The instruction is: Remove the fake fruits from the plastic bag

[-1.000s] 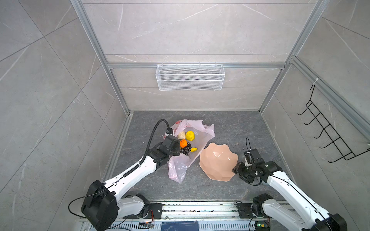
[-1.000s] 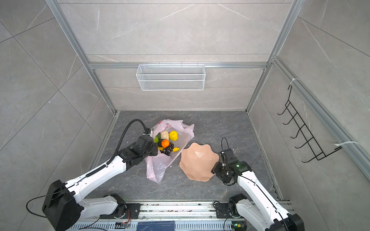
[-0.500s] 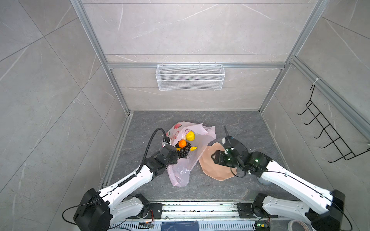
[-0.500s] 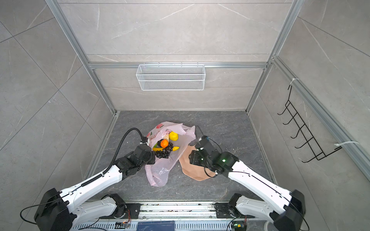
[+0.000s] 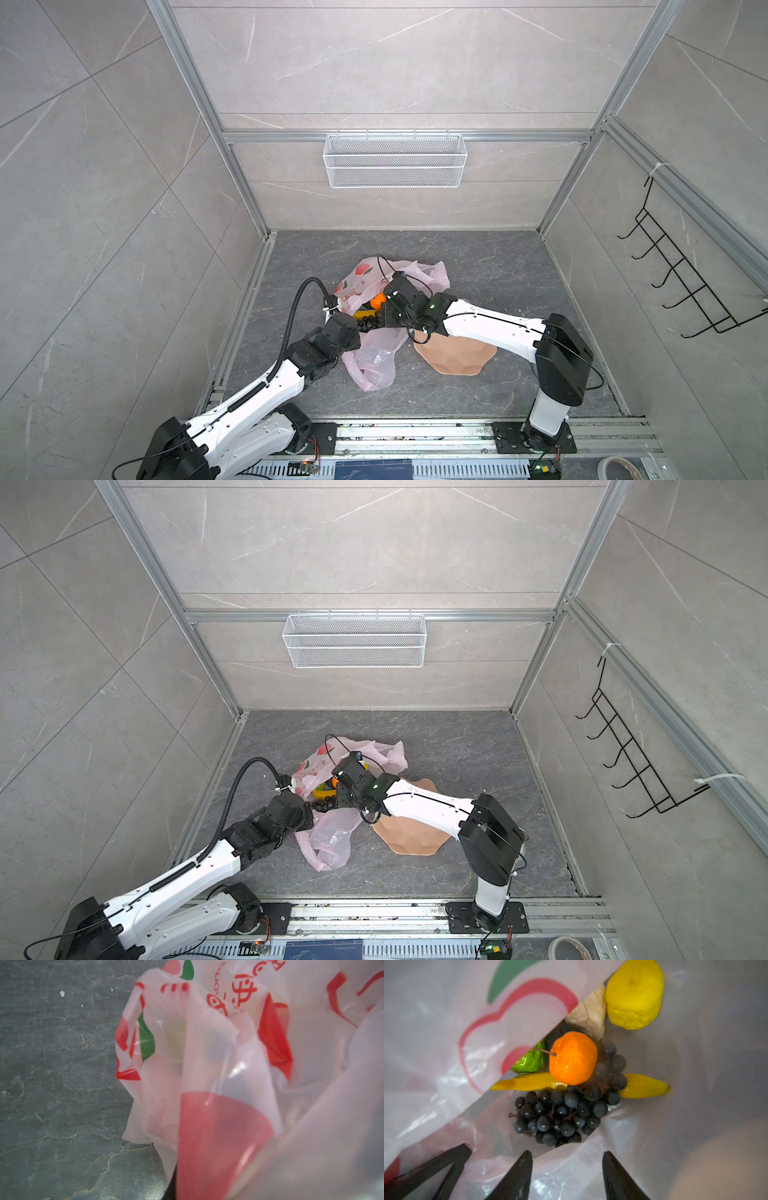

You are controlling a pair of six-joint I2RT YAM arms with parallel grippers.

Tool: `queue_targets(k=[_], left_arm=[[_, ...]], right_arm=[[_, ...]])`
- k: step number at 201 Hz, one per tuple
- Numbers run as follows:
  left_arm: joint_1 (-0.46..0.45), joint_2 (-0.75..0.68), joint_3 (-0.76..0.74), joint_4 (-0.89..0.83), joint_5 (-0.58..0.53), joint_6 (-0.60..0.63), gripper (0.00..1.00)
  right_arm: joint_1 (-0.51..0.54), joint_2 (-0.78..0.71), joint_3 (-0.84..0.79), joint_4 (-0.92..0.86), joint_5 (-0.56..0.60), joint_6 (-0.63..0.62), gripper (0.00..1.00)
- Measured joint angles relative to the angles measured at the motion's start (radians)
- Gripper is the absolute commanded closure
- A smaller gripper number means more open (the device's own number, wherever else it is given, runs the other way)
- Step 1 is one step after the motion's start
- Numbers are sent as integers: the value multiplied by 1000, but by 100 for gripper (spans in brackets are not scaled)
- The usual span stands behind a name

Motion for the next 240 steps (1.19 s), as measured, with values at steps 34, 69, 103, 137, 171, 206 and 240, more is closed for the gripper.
queue_targets(k=[34,69,103,137,171,206,240], left_arm=[[0,4,-3,-12,-22,-31,100],[0,3,-3,-31,-64,-39,100],[55,-2,-3,-90,-88,-37,100],[215,-114,-2,-128,-33,-23,100],[263,-219,-3,-151,16,15,100],[232,-195,-3,-107,133,70,100],[69,-71,-3,-33,150,92,100]], right_arm=[[-43,35,0,-16,21,-3,42],[-59,34,-21,2,28,-19,42],[-66,42,-2,6,30,-52,42],[-95,95,78,22,29,-82,41],[-110,175,185,22,29,-108,40],[-109,196,196,23,29,-128,40],[-109,227,196,26,26,-146,38]])
